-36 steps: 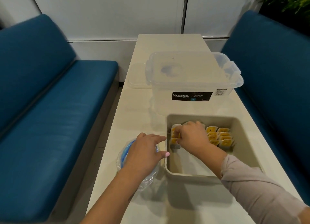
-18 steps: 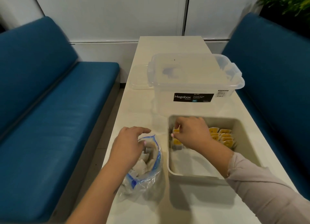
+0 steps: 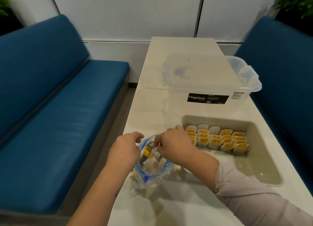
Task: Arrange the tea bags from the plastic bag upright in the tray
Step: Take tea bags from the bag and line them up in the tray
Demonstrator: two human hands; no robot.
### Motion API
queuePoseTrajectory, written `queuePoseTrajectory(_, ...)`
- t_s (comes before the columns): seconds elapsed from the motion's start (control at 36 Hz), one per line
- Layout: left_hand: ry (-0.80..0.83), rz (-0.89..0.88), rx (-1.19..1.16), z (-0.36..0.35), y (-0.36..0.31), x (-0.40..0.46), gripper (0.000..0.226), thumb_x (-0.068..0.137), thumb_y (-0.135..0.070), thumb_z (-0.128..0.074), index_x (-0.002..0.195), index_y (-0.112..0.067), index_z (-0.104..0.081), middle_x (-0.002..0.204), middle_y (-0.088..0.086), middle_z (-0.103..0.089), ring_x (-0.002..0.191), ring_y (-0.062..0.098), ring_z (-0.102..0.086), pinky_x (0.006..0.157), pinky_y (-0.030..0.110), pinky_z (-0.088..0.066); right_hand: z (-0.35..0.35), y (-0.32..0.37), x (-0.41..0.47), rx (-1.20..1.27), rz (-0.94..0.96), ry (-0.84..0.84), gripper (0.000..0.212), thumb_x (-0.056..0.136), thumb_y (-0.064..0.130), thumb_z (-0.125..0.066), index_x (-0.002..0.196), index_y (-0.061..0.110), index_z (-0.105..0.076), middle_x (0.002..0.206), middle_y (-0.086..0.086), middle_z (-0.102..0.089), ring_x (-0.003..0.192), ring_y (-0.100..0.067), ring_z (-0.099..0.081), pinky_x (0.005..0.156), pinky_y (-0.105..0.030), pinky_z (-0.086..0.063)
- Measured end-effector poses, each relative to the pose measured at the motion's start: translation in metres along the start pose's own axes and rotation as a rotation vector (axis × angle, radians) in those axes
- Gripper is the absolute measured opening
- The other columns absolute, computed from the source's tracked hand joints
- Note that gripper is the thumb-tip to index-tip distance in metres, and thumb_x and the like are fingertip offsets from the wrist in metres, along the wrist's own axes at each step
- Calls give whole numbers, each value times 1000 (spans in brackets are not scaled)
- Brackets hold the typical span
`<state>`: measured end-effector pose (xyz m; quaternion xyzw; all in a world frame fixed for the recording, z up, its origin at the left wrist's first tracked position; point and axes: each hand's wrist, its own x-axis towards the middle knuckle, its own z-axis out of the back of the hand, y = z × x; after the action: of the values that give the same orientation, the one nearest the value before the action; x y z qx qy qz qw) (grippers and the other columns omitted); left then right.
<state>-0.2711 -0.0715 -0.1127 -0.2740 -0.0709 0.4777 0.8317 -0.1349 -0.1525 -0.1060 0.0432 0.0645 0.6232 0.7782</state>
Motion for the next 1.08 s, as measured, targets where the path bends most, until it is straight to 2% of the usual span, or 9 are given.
queuePoseTrajectory(0.08,-19,-7,-25,-2,1,0,30,88,-15,-62,115,-27,-63,104,-9,-66,86,11,-63,77,31,-56,-10,10,3,-196,45,43,22,94,23,-49,104,28,-68,92,0,-67,90,-20,-56,77,-32,-25)
queuePoseTrajectory(0.22,-20,-12,-45,-3,3,-1,30,89,-14,-62,115,-27,-63,106,-9,-65,88,11,-63,76,29,-56,-26,18,10,-335,29,106,18,94,27,-51,103,23,-66,92,-1,-67,89,-21,-57,85,-34,-31)
queuePoseTrajectory(0.31,-10,-23,-42,-3,3,-1,30,90,-15,-62,117,-26,-62,109,-8,-65,89,11,-62,74,24,-54,-32,19,10,-347,19,110,17,93,30,-53,104,23,-64,96,-1,-67,92,-21,-57,86,-33,-33)
queuePoseTrajectory(0.58,10,-26,-8,-5,1,0,30,91,-17,-61,118,-29,-60,110,-9,-65,90,10,-62,73,23,-52,-30,16,9,-274,30,80,18,93,29,-53,106,22,-64,99,-3,-66,96,-23,-54,89,-34,-32)
queuePoseTrajectory(0.75,9,-35,0,-5,1,1,28,91,-18,-61,117,-29,-61,109,-10,-65,88,10,-62,73,24,-53,-19,9,9,-144,26,71,18,93,21,-51,110,21,-57,100,-5,-66,95,-25,-56,85,-33,-31)
queuePoseTrajectory(0.92,21,-35,26,-3,-1,0,27,90,-25,-63,116,-33,-59,111,-12,-64,88,9,-63,72,24,-52,-9,-2,9,60,-35,63,15,93,15,-51,101,27,-53,95,0,-66,88,-23,-57,80,-31,-29)
queuePoseTrajectory(1.03,48,-56,44,2,-5,-2,38,87,-28,-67,122,-36,-55,123,-13,-58,104,10,-59,84,28,-51,9,-8,9,383,-182,111,13,92,17,-52,95,29,-50,88,4,-62,83,-17,-57,74,-28,-43)
queuePoseTrajectory(1.08,65,-100,52,4,-8,-3,49,80,-31,-74,125,-37,-53,129,-14,-53,115,8,-51,94,28,-46,18,-11,10,544,-235,129,16,87,11,-54,93,26,-54,80,6,-62,71,-11,-56,64,-26,-45)
